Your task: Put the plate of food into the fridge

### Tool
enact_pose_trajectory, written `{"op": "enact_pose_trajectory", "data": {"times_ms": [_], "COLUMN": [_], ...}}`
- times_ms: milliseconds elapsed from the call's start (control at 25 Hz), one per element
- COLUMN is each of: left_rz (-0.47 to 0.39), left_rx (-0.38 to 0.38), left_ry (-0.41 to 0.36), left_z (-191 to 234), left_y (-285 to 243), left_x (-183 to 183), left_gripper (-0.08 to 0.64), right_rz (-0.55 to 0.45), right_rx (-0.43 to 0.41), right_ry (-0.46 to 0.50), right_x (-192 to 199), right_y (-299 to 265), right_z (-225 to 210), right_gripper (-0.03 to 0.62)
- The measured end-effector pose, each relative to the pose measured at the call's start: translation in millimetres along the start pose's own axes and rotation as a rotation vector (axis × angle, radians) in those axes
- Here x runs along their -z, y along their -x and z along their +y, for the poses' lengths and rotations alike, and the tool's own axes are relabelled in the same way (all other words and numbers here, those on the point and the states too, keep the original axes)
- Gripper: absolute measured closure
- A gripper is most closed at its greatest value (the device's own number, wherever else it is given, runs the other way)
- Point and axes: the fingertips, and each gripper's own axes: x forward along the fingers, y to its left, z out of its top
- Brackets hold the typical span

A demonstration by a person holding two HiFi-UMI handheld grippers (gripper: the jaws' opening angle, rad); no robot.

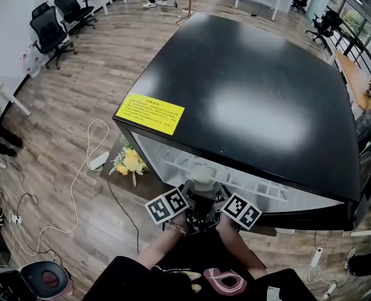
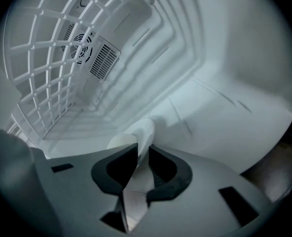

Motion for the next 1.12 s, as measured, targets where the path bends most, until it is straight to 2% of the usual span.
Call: {"op": "enact_pose_trajectory", "data": {"times_ms": [160,360,720,960,1120], "left_rz": [-0.009,-0.01,-0.012,0.009,0.012], "left_rx": [-0.009,-0.02,-0.04,-0.08,-0.076], "left_ry": [-0.009,0.007,-0.006,-0.08,-0.094], "left_z": [2,1,2,1,1], "left_y": [-4,-7,-11,-11,-11], "left_x": [-7,-7,-10,-11,-11], "left_gripper": [0.486,0.486,0.485,0.472,0.472], "right_rz": [0.011,0.012,0.034,0.042,0.064], "right_rx": [0.01,0.07,0.128,0.142,0.161], "right_ry": [0.03,0.109,0.195,0.236,0.258], "right_x": [-1,-4,-7,-7,-6], "right_y": [-7,-8,-10,-12,-13], "right_z": [4,2,5,6,5], "right_gripper": [0.509,0.5,0.488,0.482,0.476]}}
